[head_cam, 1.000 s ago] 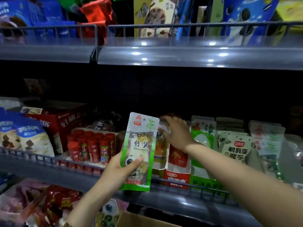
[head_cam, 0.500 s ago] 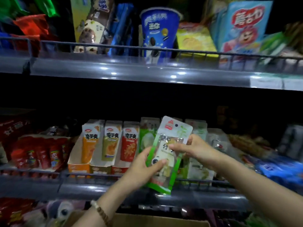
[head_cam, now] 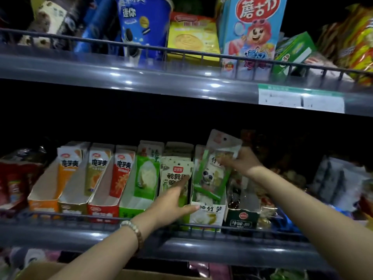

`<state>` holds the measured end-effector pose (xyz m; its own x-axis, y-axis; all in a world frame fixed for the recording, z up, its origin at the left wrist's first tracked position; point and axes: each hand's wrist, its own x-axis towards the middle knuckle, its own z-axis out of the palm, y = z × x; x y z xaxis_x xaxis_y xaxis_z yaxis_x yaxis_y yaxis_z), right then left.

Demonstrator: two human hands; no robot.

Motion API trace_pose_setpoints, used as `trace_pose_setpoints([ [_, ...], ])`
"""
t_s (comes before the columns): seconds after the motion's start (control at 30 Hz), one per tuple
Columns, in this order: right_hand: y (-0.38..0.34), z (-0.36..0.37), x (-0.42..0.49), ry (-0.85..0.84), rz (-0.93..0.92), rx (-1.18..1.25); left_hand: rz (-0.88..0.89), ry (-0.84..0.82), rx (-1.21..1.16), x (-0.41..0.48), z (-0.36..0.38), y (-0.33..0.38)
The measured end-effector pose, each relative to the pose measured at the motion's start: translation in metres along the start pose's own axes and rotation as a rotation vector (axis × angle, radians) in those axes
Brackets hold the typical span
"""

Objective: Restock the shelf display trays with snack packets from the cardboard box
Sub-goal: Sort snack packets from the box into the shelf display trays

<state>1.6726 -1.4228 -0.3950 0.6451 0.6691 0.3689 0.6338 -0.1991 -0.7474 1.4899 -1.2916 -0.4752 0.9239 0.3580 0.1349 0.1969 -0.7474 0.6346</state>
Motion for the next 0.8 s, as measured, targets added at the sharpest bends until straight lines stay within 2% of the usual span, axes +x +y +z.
trace_pose_setpoints([
  [0.07, 0.008, 0.009, 0.007, -0.195, 0.032, -0.067, 0.003, 0.011, 0.010, 0.004, 0.005, 0.000],
  [0.13, 0.016, 0.018, 0.011, -0.286, 0.034, -0.109, 0.013, 0.056, 0.038, 0.008, 0.010, -0.002],
  [0.27, 0.032, 0.028, 0.014, -0.096, -0.035, -0.167, 0.019, 0.113, 0.080, 0.011, 0.015, -0.007],
  [0.37, 0.037, 0.029, 0.006, -0.019, -0.086, -0.231, 0.027, 0.124, 0.079, 0.010, 0.016, -0.006],
  [0.63, 0.022, 0.020, -0.057, 0.075, -0.137, -0.217, 0.134, 0.147, 0.038, -0.020, 0.007, -0.002],
  [0.7, 0.014, 0.025, -0.084, 0.063, -0.136, -0.243, 0.151, 0.154, -0.005, -0.044, 0.002, -0.009],
  [0.8, -0.002, 0.047, -0.130, 0.004, -0.113, -0.118, 0.184, 0.184, -0.027, -0.088, -0.001, -0.029],
])
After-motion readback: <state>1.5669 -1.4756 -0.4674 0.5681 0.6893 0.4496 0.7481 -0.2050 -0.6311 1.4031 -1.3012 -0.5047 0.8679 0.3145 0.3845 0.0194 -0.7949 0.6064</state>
